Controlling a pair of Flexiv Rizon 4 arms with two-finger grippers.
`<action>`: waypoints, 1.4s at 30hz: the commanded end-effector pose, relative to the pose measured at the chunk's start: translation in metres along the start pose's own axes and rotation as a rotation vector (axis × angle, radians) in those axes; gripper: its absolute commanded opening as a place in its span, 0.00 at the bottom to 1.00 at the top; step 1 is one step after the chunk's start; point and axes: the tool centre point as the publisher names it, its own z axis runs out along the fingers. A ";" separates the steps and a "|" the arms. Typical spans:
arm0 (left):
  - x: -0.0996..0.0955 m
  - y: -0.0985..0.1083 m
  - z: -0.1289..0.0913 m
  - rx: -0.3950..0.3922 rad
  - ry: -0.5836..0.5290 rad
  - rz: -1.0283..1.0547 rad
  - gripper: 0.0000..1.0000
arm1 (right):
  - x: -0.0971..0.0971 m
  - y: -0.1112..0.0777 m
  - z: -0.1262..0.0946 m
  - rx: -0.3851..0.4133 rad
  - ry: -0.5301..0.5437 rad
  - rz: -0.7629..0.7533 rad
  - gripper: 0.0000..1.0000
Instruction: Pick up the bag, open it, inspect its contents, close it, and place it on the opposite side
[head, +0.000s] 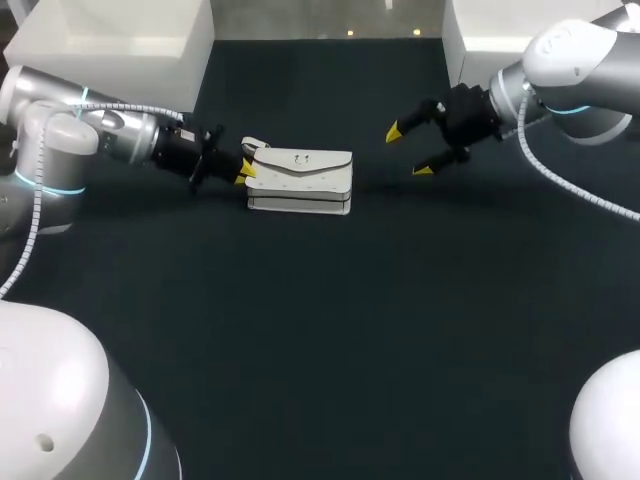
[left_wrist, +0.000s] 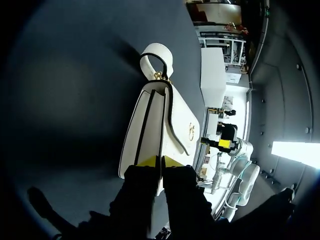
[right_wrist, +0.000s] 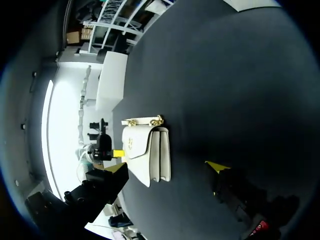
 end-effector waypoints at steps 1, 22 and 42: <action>-0.003 0.002 -0.006 0.005 0.004 0.004 0.00 | 0.000 0.000 -0.011 -0.003 -0.006 0.001 1.00; -0.004 -0.011 -0.003 -0.016 0.014 0.000 0.00 | -0.001 0.003 -0.015 0.000 -0.034 -0.011 1.00; -0.022 -0.013 -0.071 0.059 -0.110 0.025 0.00 | -0.009 -0.003 -0.057 -0.026 -0.267 -0.014 1.00</action>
